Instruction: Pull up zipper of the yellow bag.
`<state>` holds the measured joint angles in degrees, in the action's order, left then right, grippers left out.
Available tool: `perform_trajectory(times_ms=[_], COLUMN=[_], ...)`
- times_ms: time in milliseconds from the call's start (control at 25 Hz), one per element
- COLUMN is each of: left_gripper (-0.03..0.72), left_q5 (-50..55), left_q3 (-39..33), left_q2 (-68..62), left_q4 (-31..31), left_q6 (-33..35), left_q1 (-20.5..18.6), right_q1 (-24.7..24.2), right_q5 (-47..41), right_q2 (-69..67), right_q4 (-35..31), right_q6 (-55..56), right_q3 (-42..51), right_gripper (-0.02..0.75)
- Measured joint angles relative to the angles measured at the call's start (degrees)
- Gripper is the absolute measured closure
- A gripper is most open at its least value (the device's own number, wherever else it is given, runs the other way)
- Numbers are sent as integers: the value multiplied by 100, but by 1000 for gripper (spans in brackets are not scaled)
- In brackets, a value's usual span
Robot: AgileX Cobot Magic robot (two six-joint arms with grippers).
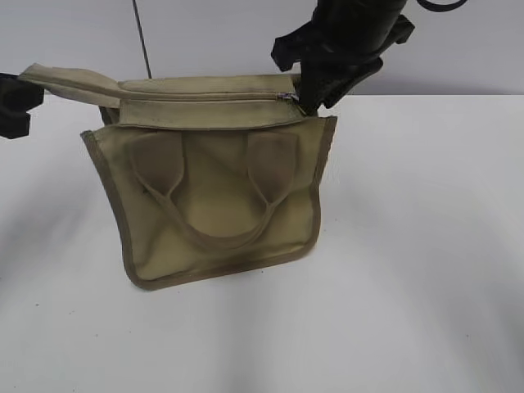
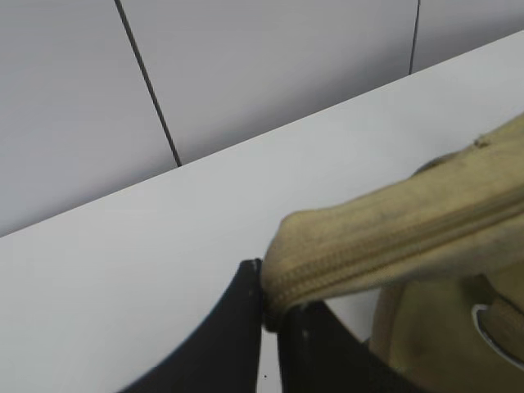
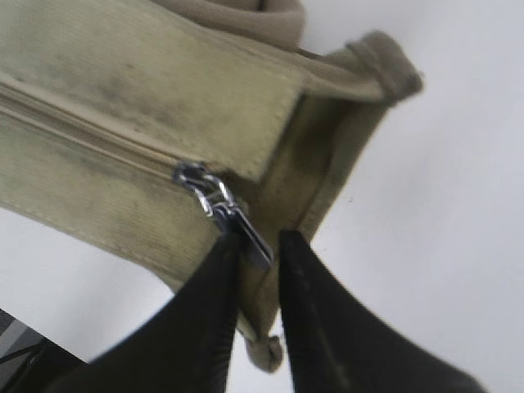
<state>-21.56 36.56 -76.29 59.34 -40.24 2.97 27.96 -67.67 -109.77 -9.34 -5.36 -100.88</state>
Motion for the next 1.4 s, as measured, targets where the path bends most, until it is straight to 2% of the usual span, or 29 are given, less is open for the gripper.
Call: perform_trajectory(times_ms=[80, 120, 200, 240, 320, 520, 640, 760, 840, 880, 960, 1040, 1160, 1400], left_gripper=[505, 403, 266, 209, 157, 172, 211, 226, 229, 230, 230, 230, 218, 125], left_q5=[105, 175, 472, 691, 1434, 3033, 3602, 4177, 4851, 5282, 6080, 6764, 7401, 8308], left_q3=[0, 0, 0, 0, 0, 0, 10, 140, 364, 578, 968, 1362, 1815, 1912], left_q2=[0, 0, 0, 0, 0, 0, 0, 0, 0, 0, 0, 77, 399, 1510], left_q4=[-27, -33, -41, -41, -73, -751, -1474, -2724, -3760, -4419, -5132, -5452, -5565, -5651], left_q6=[-34, -132, -507, -752, -1082, -1221, -868, 261, 1431, 2292, 3256, 3659, 3824, 3907], left_q1=[-20, -19, 3, 43, 250, 1134, 1628, 1961, 2039, 2038, 2043, 2047, 2058, 2058], right_q1=[-27, -27, -27, -27, -27, -27, -27, -27, 0, 13, 30, 30, 30, 36], right_q5=[-69, -86, -97, -102, -109, -94, -110, -125, -125, -104, -60, 22, 142, 150], right_q2=[0, 0, 0, 0, 6, 233, 480, 760, 1004, 1155, 1495, 1879, 2611, 4380], right_q4=[53, 53, 47, 47, 43, 122, 270, 300, 326, 342, 349, 349, 369, 437], right_q6=[-25, -60, -92, -100, -120, -156, -174, -233, -268, -270, -289, -294, -299, -284], right_q3=[0, 0, 0, 0, 0, 0, 0, 34, 198, 343, 748, 1226, 2040, 3600], right_gripper=[526, 424, 289, 248, 200, 174, 173, 173, 173, 173, 173, 173, 172, 150])
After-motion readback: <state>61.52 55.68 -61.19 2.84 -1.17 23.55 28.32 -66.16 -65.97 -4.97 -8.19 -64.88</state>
